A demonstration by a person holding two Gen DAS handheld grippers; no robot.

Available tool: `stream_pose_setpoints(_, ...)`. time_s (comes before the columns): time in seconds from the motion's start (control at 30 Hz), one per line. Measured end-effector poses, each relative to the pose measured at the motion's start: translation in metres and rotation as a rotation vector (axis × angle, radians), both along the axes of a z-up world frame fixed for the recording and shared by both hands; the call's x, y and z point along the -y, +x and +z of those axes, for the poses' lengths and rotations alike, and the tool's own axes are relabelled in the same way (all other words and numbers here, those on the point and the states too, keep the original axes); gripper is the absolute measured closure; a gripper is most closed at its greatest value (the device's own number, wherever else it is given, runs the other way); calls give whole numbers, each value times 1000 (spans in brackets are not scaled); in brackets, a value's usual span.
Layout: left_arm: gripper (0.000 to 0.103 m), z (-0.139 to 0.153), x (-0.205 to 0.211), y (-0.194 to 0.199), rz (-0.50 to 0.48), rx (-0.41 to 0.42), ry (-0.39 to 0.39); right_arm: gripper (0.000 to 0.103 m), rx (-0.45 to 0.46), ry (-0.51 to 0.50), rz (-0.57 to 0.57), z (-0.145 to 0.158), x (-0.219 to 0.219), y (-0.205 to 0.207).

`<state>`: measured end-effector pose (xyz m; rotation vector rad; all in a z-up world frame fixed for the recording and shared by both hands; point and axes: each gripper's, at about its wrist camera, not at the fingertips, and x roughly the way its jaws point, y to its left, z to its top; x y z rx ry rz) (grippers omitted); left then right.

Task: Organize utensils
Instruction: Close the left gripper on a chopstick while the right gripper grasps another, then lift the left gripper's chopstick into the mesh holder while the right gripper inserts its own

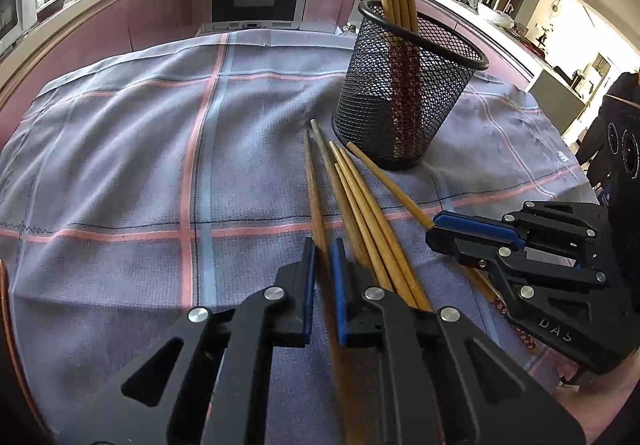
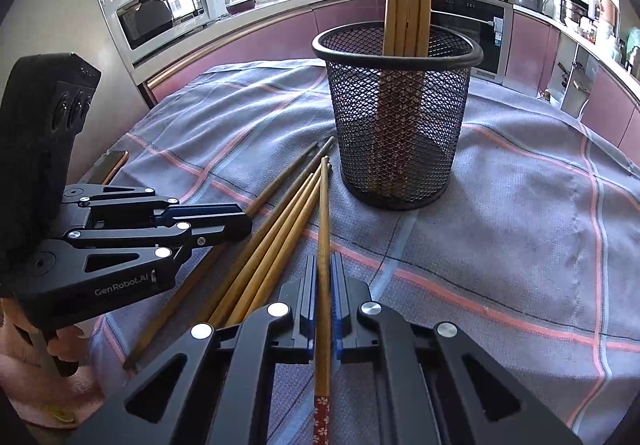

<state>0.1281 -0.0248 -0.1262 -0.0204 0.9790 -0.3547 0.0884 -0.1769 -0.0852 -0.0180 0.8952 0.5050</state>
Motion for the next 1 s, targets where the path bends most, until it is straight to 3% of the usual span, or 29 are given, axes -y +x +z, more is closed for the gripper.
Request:
stream_pose_setpoints(0.17,95,2,-7,-5,12,2,-7,98,10,25,7,4,3,-1)
stream_pose_setpoints(0.37,86,1,-8,0,12,4,33,98,27,42,21,10,1,-2)
stream_pose_setpoints(0.5,87,1,-2,5,22,12,58,98,41,54,36,16,0,-4)
stream_pose_setpoints(0.53,95,1,-2,6,26,9,52,98,45,58,39,17,-1,-4)
stream_pose_setpoints(0.77,96,16,-17,1,79,33,-18,98,96,91,61,39,4,-8)
stream_pose_setpoints(1.0,96,64,-37,-8,58,119,-163,98,170,119,62,67,7,-4)
